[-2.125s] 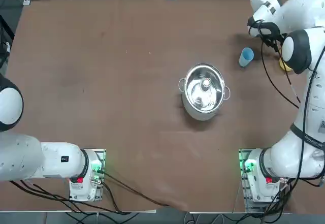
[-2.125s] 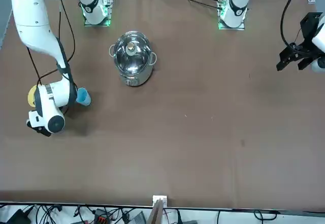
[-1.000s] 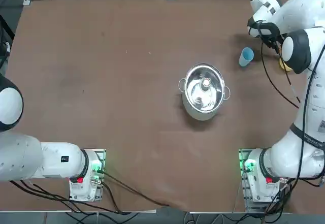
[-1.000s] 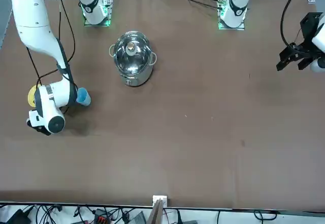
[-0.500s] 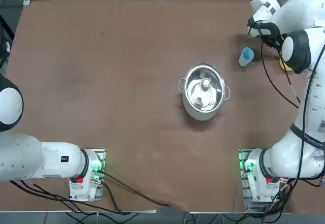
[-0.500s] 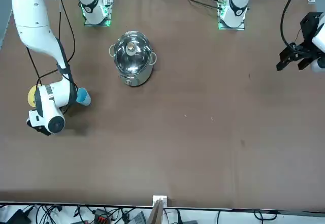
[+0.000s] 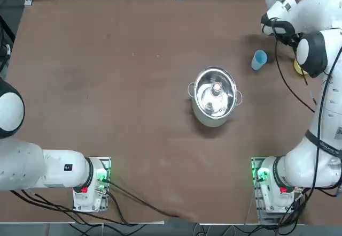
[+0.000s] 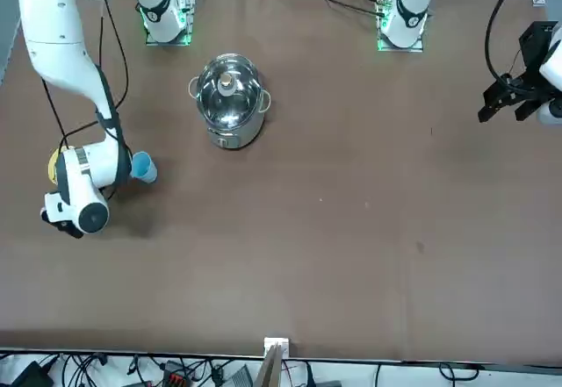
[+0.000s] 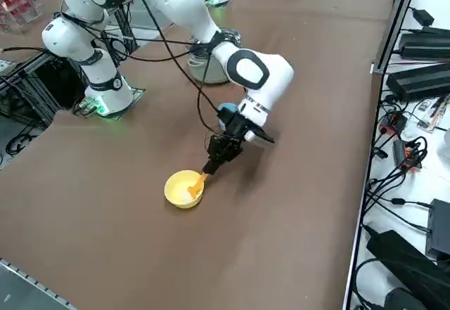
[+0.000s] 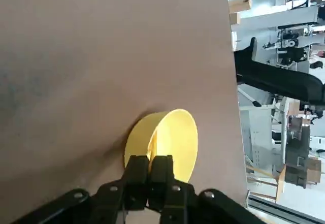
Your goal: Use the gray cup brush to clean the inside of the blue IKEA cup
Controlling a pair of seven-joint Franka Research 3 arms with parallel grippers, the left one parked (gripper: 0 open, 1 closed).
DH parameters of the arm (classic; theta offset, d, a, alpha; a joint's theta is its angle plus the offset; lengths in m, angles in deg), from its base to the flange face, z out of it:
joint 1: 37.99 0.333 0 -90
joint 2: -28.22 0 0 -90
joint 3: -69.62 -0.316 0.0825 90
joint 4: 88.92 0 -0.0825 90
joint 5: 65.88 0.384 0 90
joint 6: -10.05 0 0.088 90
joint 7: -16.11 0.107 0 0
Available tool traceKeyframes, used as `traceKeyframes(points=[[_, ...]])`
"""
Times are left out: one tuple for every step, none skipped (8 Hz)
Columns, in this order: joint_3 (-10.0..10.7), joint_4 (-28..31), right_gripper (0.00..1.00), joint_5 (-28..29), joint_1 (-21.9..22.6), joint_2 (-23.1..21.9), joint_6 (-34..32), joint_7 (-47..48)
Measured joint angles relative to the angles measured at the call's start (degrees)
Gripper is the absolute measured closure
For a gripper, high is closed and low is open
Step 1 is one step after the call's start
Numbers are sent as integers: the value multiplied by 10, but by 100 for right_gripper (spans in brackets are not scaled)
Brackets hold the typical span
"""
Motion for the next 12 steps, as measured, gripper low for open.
traceKeyframes(points=[[0,-8,96,0,1,-9,-13,-13],[0,-18,96,0,1,-25,-25,-40],[1,-25,96,2,0,-48,-32,-76],[1,-30,96,10,-1,-70,-35,-110],[1,-42,96,28,-1,-88,-40,-143],[1,-61,96,47,0,-100,-58,-177],[-1,-89,96,59,1,-106,-87,-211],[-4,-123,96,65,5,-109,-120,-245],[-7,-157,96,67,17,-110,-156,-272],[-11,-186,96,75,33,-112,-189,-291],[-15,-209,96,104,51,-112,-215,-297],[-18,-220,96,149,63,-113,-231,-297]])
